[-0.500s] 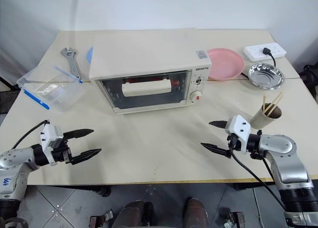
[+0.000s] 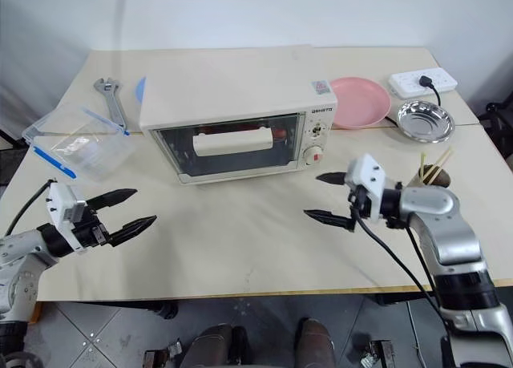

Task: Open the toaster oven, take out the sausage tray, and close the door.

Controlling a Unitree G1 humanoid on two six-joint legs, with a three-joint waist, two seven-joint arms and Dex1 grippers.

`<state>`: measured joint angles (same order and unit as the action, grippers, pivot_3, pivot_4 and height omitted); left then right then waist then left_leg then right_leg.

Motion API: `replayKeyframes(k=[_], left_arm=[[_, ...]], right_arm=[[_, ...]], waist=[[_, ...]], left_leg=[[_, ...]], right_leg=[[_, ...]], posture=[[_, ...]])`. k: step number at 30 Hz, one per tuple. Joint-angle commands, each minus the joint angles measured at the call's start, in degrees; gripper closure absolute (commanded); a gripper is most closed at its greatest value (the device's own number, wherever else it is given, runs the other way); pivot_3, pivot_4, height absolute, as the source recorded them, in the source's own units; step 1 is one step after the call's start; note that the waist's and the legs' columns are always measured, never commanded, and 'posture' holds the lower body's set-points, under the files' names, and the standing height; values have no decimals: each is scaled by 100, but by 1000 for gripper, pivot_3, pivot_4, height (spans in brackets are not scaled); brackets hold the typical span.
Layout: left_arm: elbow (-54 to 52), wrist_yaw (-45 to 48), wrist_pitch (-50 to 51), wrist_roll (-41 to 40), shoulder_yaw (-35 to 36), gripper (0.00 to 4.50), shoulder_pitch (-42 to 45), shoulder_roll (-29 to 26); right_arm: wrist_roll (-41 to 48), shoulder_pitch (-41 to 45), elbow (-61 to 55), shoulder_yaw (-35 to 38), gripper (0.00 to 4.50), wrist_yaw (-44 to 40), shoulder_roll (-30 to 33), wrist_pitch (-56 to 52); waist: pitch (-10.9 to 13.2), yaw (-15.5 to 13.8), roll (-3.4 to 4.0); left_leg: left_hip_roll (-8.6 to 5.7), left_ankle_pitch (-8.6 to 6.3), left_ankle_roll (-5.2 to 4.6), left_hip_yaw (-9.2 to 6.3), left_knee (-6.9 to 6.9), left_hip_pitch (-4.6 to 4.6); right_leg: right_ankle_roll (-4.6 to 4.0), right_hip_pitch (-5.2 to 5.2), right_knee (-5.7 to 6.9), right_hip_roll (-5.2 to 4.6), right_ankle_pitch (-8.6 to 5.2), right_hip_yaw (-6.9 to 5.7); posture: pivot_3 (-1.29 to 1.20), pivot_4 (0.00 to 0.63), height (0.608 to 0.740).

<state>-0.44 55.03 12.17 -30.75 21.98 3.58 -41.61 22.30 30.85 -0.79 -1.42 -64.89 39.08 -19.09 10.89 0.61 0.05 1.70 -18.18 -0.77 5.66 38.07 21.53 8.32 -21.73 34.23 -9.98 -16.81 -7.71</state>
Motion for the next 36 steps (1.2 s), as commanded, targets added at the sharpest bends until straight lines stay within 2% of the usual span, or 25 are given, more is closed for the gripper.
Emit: replayKeyframes(k=[1,6,12,23,29,32,36], left_arm=[[-266,9,-77,-306,327,25,-51,73],[-556,-68,-44,-604,618,25,-169,181],[-810,-156,25,-697,758,25,-373,194],[-962,-303,297,-931,931,25,-299,112],[-811,-300,458,-1025,1030,25,-94,-27],[-645,-238,514,-1195,1168,637,98,-66],[-508,101,712,-1481,1276,1904,221,-208]], right_arm=[[22,572,255,-151,0,-79,-256,27],[-42,1345,754,-341,0,-311,-608,208],[-25,1846,870,-475,0,-609,-846,375],[130,1320,-123,-765,0,-1333,-563,5],[15,926,-284,-841,0,-1351,-551,139],[-22,791,-318,-838,0,-1287,-564,192],[-13,745,-365,-832,0,-1246,-547,198]], waist=[[0,16,0],[0,21,0],[0,91,0],[0,104,-1],[0,108,-3],[-1,103,-4],[-1,111,-4]], left_leg=[[0,0,1,-1,0,1],[0,-4,3,-3,0,5],[-3,-7,5,1,0,5],[1,-14,16,31,0,14],[5,-14,16,59,4,17],[7,-14,16,60,8,17],[8,-14,16,71,9,16]], right_leg=[[0,-2,0,3,0,0],[0,-7,3,7,0,-2],[0,-10,6,13,0,-1],[-2,-56,39,20,1,16],[-9,-76,50,20,4,26],[-10,-77,51,20,4,26],[-13,-82,52,20,6,34]], posture=[[0,150,740],[0,150,740],[0,150,740],[0,150,740],[0,150,740],[0,150,740],[0,150,740]])
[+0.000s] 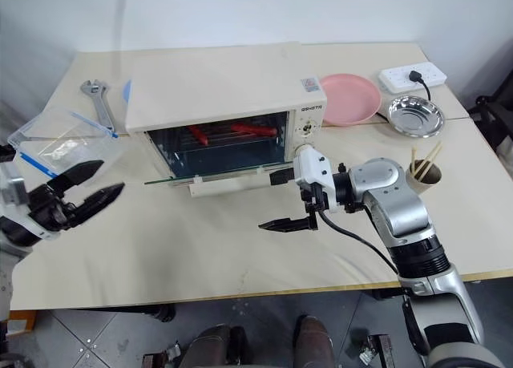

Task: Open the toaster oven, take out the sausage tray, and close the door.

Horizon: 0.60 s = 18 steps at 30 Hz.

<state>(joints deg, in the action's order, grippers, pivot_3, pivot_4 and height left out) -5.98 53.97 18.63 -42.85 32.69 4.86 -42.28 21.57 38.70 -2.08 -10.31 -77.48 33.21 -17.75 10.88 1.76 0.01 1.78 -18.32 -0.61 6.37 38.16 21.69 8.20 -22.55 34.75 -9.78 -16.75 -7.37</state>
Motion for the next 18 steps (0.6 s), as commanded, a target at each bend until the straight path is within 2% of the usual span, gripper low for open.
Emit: replayKeyframes(k=[1,8,18], left_arm=[[101,241,74,-302,223,2164,141,-153],[222,707,379,-405,-278,4451,475,-188],[1038,1018,142,340,-1452,4451,1611,-56]], right_arm=[[64,-44,-238,58,0,21,40,67],[83,-87,-334,83,0,135,31,50],[190,-592,-1019,188,0,550,182,-296]], waist=[[0,-8,0],[0,-14,-2],[0,-22,-6]], left_leg=[[0,0,0,0,0,0],[0,0,0,1,0,0],[-2,-2,1,44,1,2]], right_leg=[[0,-1,1,0,0,-1],[-1,-1,1,0,0,0],[-1,-3,3,2,1,-3]], posture=[[0,150,740],[0,150,740],[0,150,740]])
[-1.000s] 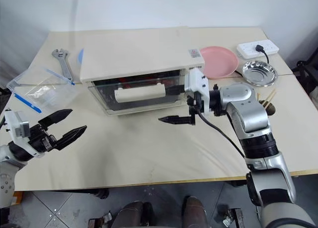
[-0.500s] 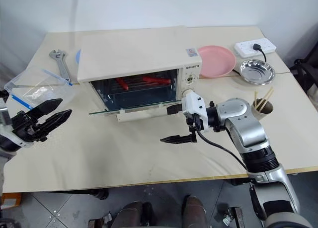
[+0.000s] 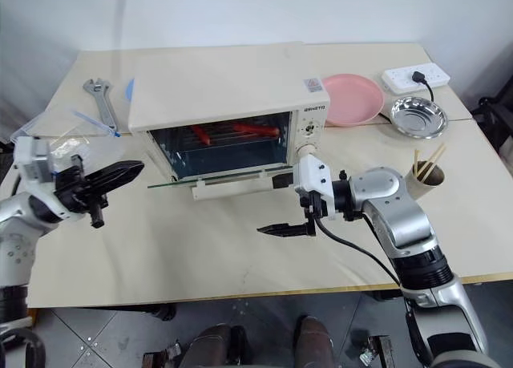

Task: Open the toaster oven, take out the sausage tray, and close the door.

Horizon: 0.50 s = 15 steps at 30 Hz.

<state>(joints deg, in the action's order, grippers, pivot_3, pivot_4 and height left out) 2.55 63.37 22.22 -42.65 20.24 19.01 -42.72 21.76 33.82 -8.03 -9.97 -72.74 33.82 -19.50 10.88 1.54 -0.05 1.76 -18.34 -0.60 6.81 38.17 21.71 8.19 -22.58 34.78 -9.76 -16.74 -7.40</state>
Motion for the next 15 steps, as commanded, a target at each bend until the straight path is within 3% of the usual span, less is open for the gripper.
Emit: replayKeyframes(k=[1,6,15], left_arm=[[305,122,-257,438,-345,4451,320,-2],[650,569,-332,798,-942,4451,692,18],[1323,1295,-568,1398,-1653,4451,1326,45]], right_arm=[[191,-171,-513,176,0,123,153,-186],[267,-640,-1044,345,0,420,451,-616],[416,-1466,-1680,767,0,395,1577,-1246]], waist=[[0,0,-1],[-1,-42,-6],[2,-131,-16]], left_leg=[[0,0,0,3,-1,1],[-2,-3,-3,-3,5,27],[2,-5,-7,3,51,50]], right_leg=[[0,0,-1,0,0,-1],[0,-14,-6,1,0,-11],[0,-24,-4,4,0,-12]], posture=[[0,150,740],[0,150,740],[0,150,740]])
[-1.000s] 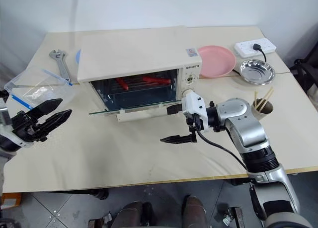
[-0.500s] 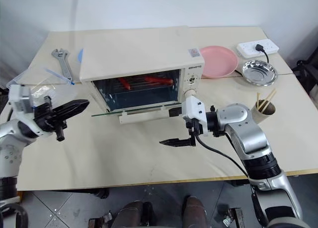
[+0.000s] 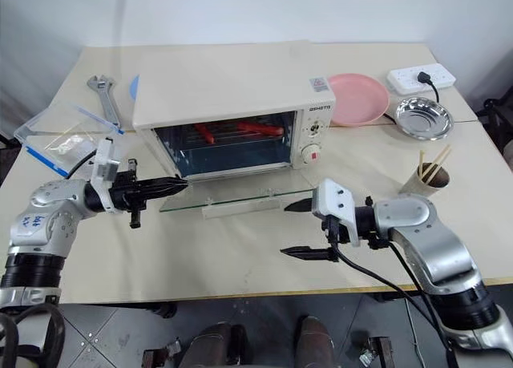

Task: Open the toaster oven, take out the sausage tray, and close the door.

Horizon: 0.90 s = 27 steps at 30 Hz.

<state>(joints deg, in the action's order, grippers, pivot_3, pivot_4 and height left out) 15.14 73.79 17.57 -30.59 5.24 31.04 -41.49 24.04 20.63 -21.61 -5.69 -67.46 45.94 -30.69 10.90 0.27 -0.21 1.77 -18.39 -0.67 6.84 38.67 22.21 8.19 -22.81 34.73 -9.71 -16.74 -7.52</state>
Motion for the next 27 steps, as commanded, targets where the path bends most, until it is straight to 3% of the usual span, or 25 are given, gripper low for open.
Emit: replayKeyframes(k=[1,6,11,19,27], left_arm=[[92,332,-133,312,-273,4451,162,-100],[206,613,-342,859,-761,4451,267,-154],[284,845,-582,1122,-977,4451,322,-138],[475,645,-1657,1770,-1158,4451,262,-88],[-452,-302,-1642,768,-23,4451,-473,496]], right_arm=[[218,-275,-355,430,0,-275,596,-147],[722,-598,-388,988,0,-742,1226,-253],[937,-201,-235,1077,0,-535,1087,-346],[17,1085,158,60,0,1044,-458,52],[-1137,1385,389,-691,0,1893,-1289,789]], waist=[[0,-15,0],[3,-33,-9],[4,-1,-10],[0,-11,-21],[1,-4,-22]], left_leg=[[0,-2,-3,0,10,2],[1,-12,-17,-1,34,12],[5,-12,-16,0,36,11],[7,-13,-14,-2,41,11],[7,-14,-16,-4,45,28]], right_leg=[[0,1,2,0,0,2],[0,3,4,0,1,4],[-1,2,7,0,1,5],[-2,1,14,0,2,3],[2,-18,24,0,4,2]], posture=[[0,150,740],[0,150,740],[0,150,740],[0,150,740],[0,150,740]])
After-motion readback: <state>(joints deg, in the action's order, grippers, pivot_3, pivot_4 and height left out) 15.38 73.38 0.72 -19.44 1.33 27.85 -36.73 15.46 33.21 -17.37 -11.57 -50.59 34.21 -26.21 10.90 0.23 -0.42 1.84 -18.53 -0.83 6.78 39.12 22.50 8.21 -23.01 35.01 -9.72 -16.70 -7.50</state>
